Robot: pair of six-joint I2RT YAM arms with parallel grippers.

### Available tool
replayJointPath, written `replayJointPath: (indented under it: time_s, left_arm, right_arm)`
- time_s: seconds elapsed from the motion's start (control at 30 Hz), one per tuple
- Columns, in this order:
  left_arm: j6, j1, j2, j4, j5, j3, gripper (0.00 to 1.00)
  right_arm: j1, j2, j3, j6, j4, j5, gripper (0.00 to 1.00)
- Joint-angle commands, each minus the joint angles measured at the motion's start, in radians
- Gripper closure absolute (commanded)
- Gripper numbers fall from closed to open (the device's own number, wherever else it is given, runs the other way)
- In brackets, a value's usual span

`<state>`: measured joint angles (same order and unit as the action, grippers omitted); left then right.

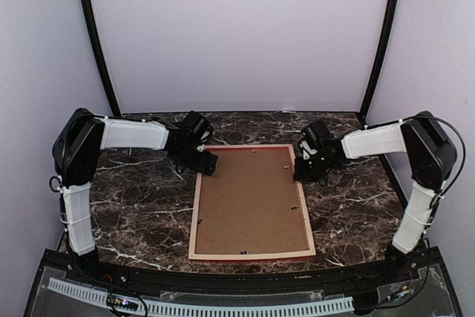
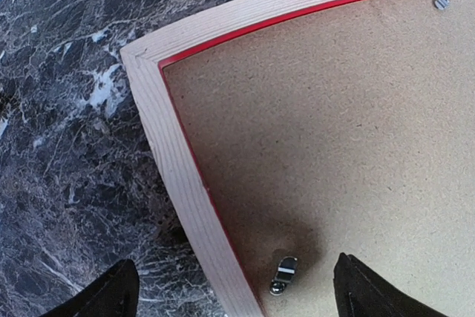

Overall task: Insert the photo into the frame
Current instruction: Press the fastener onto the backboard.

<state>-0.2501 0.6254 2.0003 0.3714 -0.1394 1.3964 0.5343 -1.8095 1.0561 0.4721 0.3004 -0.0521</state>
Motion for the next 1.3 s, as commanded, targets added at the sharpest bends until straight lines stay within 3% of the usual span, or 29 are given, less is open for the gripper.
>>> replayJointPath:
  time_s: [0.0,0.47,0.77,1.27]
  left_arm:
    - [0.017,-0.003,0.010,0.050,-0.015,0.035,0.08]
    - [0.011,-0.009,0.041,0.046,-0.016,0.031,0.35]
    - [-0.025,-0.038,0.049,0.000,0.075,-0.007,0.56]
    - [-0.095,-0.044,0.049,-0.025,0.194,-0.071,0.66]
  right_arm:
    - [0.003,-0.012,-0.021,-0.032,-0.003,-0.026,0.89]
    - [0.004,-0.013,-0.019,-0.029,-0.002,-0.034,0.90]
    - [0.004,-0.008,-0.031,-0.021,-0.005,-0.038,0.90]
    - [0.006,0.002,-0.050,-0.015,-0.011,-0.042,0.91]
